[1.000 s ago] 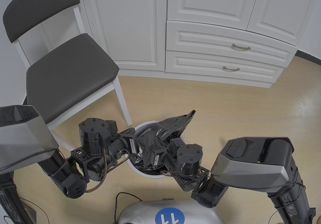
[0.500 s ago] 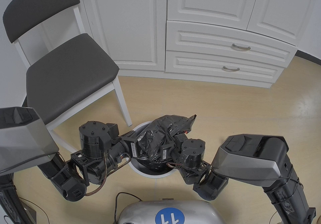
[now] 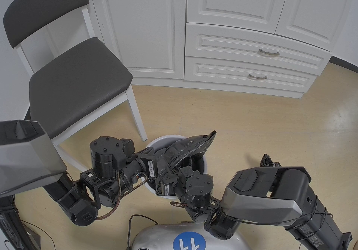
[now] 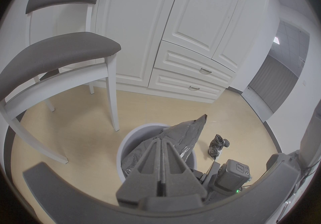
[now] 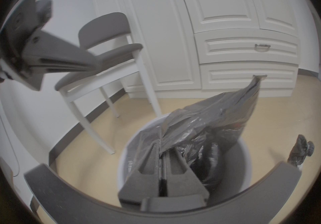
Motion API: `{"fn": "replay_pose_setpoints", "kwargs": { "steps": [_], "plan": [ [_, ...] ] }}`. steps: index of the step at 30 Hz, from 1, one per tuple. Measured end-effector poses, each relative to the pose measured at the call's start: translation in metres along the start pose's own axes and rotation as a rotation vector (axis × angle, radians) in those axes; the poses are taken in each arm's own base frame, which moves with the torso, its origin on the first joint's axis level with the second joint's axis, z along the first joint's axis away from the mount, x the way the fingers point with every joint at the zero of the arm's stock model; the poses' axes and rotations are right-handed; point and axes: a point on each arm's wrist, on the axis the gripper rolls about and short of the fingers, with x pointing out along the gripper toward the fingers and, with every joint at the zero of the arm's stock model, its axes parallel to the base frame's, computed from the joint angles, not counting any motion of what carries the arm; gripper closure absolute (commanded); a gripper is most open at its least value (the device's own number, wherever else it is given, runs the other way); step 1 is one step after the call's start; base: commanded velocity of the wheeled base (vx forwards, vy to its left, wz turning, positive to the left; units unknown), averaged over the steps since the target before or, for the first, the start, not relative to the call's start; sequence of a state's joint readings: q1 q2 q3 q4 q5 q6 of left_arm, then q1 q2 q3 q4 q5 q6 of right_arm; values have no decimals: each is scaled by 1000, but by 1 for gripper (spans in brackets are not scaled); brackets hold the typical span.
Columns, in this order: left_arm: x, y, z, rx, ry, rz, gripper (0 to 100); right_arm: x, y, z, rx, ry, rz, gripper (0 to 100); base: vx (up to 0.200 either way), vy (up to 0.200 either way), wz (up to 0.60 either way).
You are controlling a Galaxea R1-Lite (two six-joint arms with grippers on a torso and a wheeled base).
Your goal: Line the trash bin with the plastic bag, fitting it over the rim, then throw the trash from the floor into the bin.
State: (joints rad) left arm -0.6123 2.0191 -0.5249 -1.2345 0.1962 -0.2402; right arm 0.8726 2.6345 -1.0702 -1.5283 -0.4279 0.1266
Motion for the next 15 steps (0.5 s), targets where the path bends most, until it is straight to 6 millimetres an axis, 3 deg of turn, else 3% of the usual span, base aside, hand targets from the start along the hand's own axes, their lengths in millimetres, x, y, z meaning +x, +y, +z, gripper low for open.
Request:
{"fn": "replay_pose_setpoints", "kwargs": {
  "steps": [3, 4, 10, 15],
  "plan": [
    [0, -1, -1, 1, 2, -2, 100, -1, 1, -4, 3, 6, 3, 100, 0, 0, 0],
    [0, -1, -1, 1, 3, -2, 100, 0, 1, -5, 5, 6, 4, 0, 0, 0, 0],
    [0, -1, -2, 2, 6, -2, 100, 2, -2, -1, 14, -7, -2, 0, 0, 0, 0],
    [1, -1, -2, 3, 7, -3, 100, -10, -2, 7, 4, 13, 6, 0, 0, 0, 0]
  ]
}}
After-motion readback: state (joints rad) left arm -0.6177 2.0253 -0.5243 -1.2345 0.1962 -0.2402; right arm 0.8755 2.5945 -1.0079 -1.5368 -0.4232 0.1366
